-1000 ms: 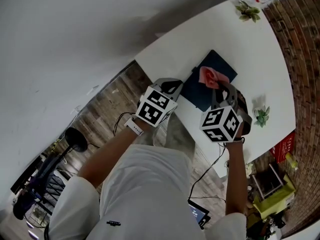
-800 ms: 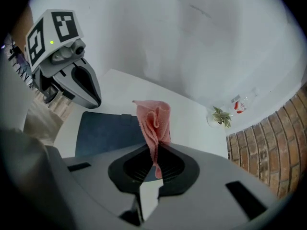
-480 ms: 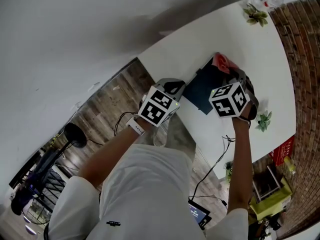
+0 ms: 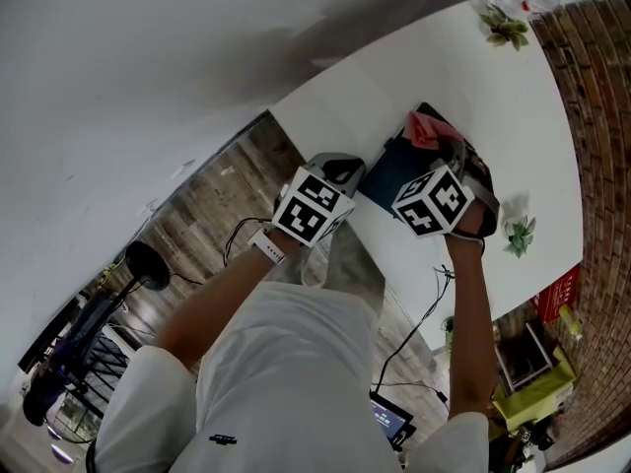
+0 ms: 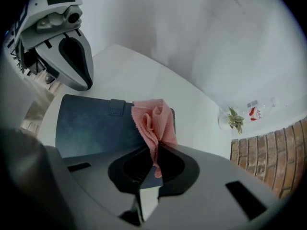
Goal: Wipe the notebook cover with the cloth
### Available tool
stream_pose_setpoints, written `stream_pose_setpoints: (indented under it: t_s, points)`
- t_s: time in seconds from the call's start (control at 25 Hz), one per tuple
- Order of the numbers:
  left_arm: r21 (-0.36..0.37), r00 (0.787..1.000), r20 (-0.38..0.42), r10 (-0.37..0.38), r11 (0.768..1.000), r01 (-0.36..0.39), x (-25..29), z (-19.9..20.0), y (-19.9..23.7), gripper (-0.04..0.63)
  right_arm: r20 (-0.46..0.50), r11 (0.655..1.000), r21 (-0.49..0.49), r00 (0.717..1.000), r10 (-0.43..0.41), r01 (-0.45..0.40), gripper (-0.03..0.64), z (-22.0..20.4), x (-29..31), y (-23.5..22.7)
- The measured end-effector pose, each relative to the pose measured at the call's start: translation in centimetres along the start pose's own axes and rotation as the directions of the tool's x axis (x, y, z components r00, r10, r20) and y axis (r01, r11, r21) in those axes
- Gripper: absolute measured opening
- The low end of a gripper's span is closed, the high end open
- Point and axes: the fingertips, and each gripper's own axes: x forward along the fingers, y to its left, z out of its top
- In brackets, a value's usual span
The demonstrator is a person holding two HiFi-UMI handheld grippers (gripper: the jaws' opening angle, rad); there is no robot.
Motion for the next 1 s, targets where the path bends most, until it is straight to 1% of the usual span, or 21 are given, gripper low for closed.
stream_pose_setpoints:
  t_s: [0.24,0.56,1.0]
  points:
    - [0.005,1.0,-0.005,-0.004,1.0,0.004,0.0,-0.1,0.0,0.018,0.006,1.0,-0.019,1.0,0.002,-0.002,0.026,0.3,-0.9,1.5]
    - [0.013,1.0,0.014,-0.01,1.0,0.01,-0.7,0.0,-0.1,0.02,0.005,0.998,-0.064,1.0,0.014,-0.013,0.028,0.4,-2.3,4.7]
    - [0.028,1.0,0.022,-0.011,1.0,0.01,-1.9,-1.2,-0.7,0.019,0.011,0.995,-0.059,0.997,0.081,-0.08,0.028,0.1,-4.1,9.9]
